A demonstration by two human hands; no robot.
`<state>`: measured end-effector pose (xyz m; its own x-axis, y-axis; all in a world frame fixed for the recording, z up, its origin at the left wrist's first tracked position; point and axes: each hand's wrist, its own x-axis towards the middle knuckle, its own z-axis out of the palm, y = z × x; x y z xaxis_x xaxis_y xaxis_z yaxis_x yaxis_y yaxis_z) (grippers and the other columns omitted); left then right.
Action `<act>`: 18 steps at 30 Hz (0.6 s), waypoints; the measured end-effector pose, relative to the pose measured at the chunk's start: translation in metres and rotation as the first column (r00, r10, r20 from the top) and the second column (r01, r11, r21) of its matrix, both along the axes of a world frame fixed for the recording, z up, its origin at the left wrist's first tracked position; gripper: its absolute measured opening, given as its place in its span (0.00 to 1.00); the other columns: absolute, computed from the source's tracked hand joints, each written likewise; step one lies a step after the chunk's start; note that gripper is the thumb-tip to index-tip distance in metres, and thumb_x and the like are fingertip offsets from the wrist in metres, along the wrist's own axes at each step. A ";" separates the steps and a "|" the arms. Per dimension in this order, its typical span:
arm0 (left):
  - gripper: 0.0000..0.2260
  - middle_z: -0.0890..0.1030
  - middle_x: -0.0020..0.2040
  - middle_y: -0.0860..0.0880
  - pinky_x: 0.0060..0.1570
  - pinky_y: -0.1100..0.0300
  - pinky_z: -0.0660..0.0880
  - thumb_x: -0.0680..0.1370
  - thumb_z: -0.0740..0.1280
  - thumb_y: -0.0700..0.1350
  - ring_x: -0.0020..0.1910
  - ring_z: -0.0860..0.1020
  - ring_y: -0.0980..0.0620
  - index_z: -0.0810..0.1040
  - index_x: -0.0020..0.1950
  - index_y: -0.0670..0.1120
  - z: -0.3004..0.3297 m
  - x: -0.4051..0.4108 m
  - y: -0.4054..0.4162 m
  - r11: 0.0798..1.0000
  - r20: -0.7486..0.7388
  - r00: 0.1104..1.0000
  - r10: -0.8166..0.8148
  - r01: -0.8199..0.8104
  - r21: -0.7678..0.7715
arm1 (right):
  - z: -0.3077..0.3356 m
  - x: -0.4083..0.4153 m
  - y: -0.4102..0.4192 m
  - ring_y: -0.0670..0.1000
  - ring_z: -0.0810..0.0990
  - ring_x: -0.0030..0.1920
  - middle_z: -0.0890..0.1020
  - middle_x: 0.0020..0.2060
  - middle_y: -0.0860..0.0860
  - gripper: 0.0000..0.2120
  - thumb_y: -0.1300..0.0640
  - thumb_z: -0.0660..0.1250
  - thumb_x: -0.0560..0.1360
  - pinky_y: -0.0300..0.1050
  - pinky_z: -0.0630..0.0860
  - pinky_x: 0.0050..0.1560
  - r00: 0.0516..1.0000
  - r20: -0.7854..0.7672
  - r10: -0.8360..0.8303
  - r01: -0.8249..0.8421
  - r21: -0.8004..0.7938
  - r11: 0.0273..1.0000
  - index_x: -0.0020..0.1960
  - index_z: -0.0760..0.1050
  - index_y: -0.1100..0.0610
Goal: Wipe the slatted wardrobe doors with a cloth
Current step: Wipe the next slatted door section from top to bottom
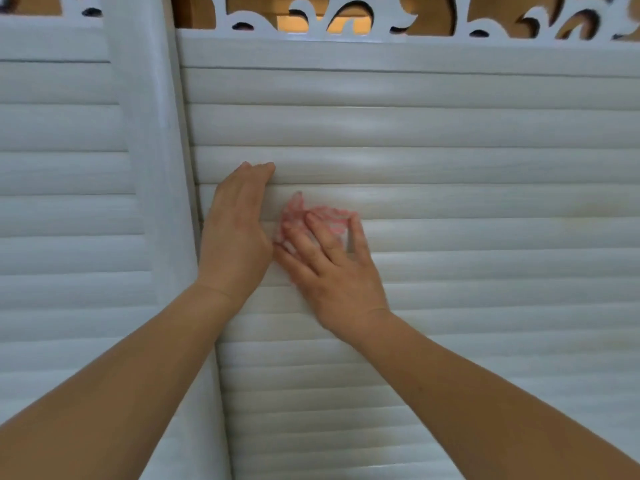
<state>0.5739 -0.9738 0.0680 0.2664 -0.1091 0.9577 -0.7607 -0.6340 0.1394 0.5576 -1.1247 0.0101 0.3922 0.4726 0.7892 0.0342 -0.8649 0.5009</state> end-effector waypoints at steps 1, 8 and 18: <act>0.28 0.73 0.63 0.38 0.67 0.59 0.59 0.67 0.49 0.35 0.66 0.68 0.40 0.70 0.66 0.37 -0.002 -0.001 -0.005 1.000 0.008 1.000 -0.001 0.001 0.019 | 0.000 -0.001 -0.006 0.58 0.65 0.72 0.69 0.71 0.52 0.25 0.57 0.64 0.73 0.73 0.55 0.65 1.000 -0.002 -0.013 0.013 -0.019 1.000 0.69 0.70 0.49; 0.26 0.76 0.62 0.40 0.66 0.46 0.60 0.68 0.50 0.33 0.64 0.67 0.46 0.72 0.64 0.40 -0.018 0.002 -0.045 0.964 0.148 0.989 -0.009 -0.031 0.264 | -0.003 -0.039 -0.098 0.54 0.66 0.71 0.67 0.72 0.52 0.23 0.50 0.63 0.76 0.70 0.58 0.65 0.984 -0.008 -0.175 0.176 0.023 0.984 0.70 0.68 0.48; 0.31 0.75 0.63 0.42 0.69 0.45 0.57 0.65 0.47 0.32 0.66 0.68 0.45 0.64 0.68 0.45 -0.004 -0.028 -0.121 0.909 0.149 0.986 -0.078 0.008 0.417 | 0.013 -0.106 -0.186 0.50 0.46 0.76 0.45 0.77 0.45 0.28 0.57 0.51 0.81 0.59 0.45 0.73 0.887 -0.389 -0.250 0.461 0.781 0.421 0.76 0.44 0.40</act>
